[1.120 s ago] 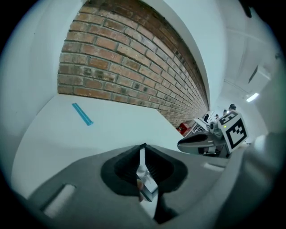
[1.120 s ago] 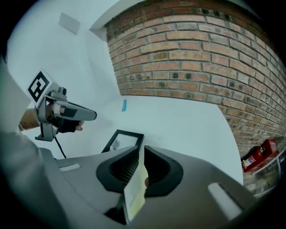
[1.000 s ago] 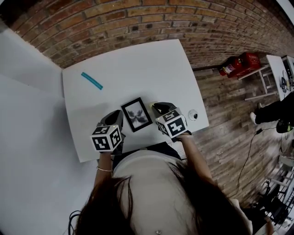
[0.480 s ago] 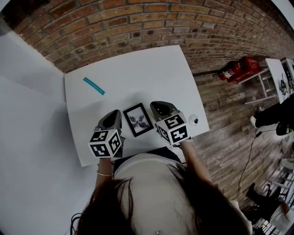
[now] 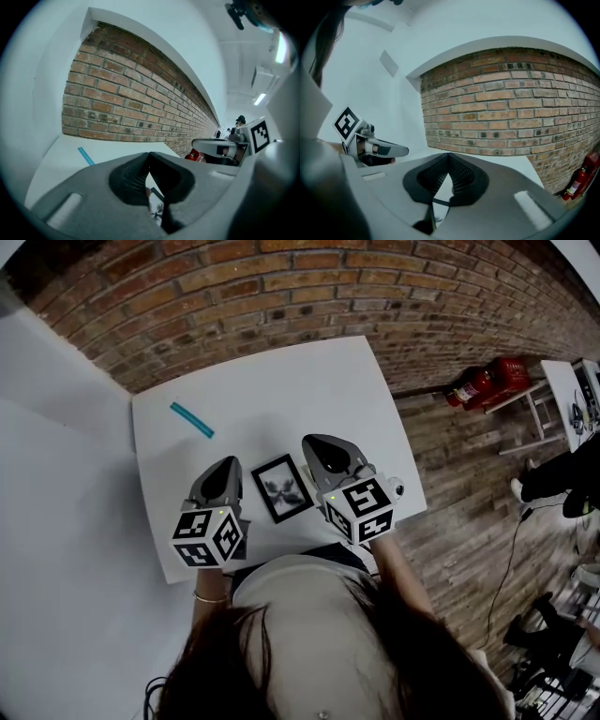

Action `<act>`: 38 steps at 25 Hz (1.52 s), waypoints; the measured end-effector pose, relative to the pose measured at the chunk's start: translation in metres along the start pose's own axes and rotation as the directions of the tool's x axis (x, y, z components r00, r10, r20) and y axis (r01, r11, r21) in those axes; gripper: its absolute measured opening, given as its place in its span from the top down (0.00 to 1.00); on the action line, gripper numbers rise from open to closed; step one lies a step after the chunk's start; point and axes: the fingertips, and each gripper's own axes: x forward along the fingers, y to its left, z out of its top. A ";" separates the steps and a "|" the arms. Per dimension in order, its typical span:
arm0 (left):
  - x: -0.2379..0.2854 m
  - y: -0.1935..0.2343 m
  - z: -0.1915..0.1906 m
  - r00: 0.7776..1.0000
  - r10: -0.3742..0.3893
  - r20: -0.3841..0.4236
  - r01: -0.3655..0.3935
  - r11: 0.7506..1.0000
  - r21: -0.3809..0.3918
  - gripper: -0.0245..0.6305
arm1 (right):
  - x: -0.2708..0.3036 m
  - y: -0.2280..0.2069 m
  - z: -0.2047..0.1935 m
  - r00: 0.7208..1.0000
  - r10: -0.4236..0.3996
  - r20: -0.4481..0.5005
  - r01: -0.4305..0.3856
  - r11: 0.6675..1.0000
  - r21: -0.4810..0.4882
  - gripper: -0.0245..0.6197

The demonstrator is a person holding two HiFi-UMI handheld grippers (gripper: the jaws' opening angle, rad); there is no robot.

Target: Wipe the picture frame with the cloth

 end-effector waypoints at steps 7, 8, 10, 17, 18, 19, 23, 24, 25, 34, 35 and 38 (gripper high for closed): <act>-0.009 -0.004 0.026 0.997 0.004 0.077 -0.005 1.000 0.021 0.96 | -0.002 0.003 0.020 0.998 0.013 0.057 -0.012 1.000 -0.010 0.95; -0.010 -0.005 0.029 0.996 0.004 0.087 -0.006 1.000 0.025 0.96 | -0.001 0.003 0.021 0.998 0.013 0.061 -0.013 1.000 -0.009 0.95; -0.012 -0.005 0.035 0.995 0.006 0.103 -0.009 0.999 0.032 0.96 | -0.001 0.003 0.022 0.998 0.012 0.069 -0.012 1.000 -0.006 0.95; -0.017 -0.004 0.047 0.989 0.020 0.145 -0.027 0.999 0.045 0.96 | -0.003 0.003 0.039 0.992 0.019 0.125 -0.018 1.000 -0.003 0.95; -0.018 -0.004 0.048 0.988 0.023 0.150 -0.030 0.998 0.046 0.96 | -0.004 0.003 0.041 0.991 0.019 0.131 -0.018 1.000 -0.005 0.95; -0.018 -0.004 0.049 0.988 0.025 0.153 -0.032 0.998 0.047 0.96 | -0.004 0.003 0.042 0.991 0.020 0.135 -0.019 1.000 -0.008 0.95; -0.020 -0.002 0.052 0.985 0.032 0.171 -0.041 0.998 0.053 0.96 | -0.002 0.005 0.044 0.990 0.032 0.138 -0.028 0.999 -0.029 0.96; -0.021 -0.002 0.053 0.984 0.033 0.177 -0.044 0.997 0.056 0.96 | -0.002 0.006 0.044 0.990 0.034 0.140 -0.030 0.999 -0.035 0.95; -0.022 -0.002 0.054 0.982 0.034 0.184 -0.046 0.997 0.059 0.96 | -0.002 0.007 0.046 0.989 0.036 0.142 -0.031 0.999 -0.040 0.96; -0.024 0.002 0.054 0.981 0.043 0.187 -0.055 0.997 0.056 0.96 | -0.002 0.011 0.047 0.990 0.044 0.134 -0.036 0.998 -0.057 0.96; -0.024 0.002 0.054 0.982 0.043 0.186 -0.054 0.997 0.054 0.96 | -0.002 0.011 0.047 0.990 0.042 0.133 -0.035 0.998 -0.057 0.95; -0.022 0.002 0.053 0.983 0.039 0.180 -0.049 0.997 0.052 0.96 | -0.003 0.010 0.047 0.991 0.038 0.132 -0.031 0.998 -0.055 0.95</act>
